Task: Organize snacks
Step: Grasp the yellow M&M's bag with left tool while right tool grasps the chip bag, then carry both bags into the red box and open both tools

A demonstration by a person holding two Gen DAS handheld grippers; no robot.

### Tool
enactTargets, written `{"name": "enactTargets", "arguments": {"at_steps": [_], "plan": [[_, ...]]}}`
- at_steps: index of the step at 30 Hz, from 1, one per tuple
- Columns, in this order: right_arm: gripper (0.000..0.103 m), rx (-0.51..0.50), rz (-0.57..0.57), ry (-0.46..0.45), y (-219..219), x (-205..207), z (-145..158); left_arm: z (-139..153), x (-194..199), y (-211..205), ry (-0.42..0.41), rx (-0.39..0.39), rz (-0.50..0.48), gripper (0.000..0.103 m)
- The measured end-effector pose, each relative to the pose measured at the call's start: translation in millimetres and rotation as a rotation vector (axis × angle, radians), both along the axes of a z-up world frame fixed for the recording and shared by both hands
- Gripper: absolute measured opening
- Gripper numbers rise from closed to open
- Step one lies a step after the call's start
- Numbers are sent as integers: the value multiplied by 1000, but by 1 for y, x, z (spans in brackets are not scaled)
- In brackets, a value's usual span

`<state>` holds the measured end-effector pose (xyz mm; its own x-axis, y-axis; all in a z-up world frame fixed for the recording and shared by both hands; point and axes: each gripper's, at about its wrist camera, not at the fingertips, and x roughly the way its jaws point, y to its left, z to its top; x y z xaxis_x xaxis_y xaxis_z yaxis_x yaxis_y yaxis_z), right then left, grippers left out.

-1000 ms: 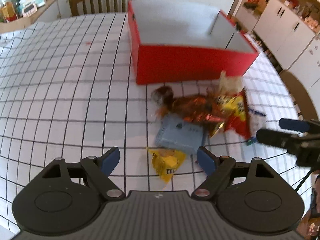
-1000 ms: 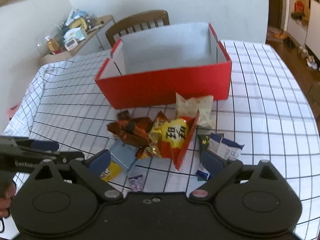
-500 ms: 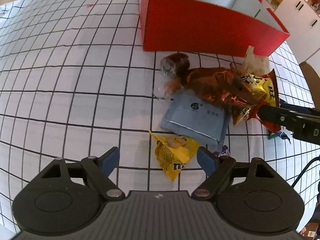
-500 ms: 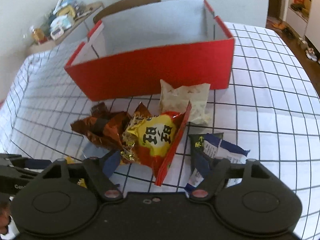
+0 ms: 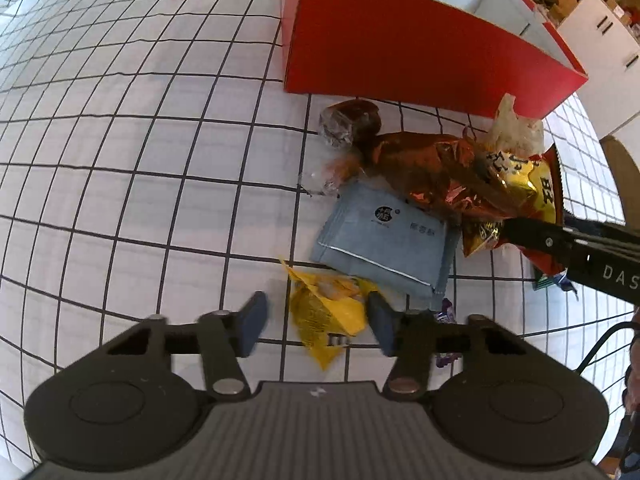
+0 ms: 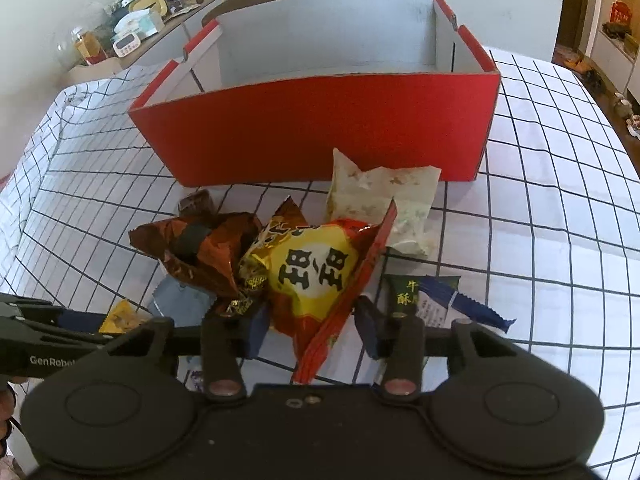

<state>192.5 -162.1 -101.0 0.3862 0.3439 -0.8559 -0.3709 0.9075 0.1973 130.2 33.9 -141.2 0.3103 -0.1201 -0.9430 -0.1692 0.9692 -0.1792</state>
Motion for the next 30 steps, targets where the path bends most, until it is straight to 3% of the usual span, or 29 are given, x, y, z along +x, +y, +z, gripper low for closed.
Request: {"name": "enactTargets", "arguments": {"at_steps": [4, 15, 30], "plan": [[33, 21, -10, -3, -5, -4, 3, 3, -3, 1, -14, 0, 7, 37], [30, 33, -45, -48, -13, -26, 18, 20, -16, 2, -53, -1, 41, 34], [30, 64, -46, -105, -22, -55, 69, 84, -32, -9, -149, 70, 6, 34]]}}
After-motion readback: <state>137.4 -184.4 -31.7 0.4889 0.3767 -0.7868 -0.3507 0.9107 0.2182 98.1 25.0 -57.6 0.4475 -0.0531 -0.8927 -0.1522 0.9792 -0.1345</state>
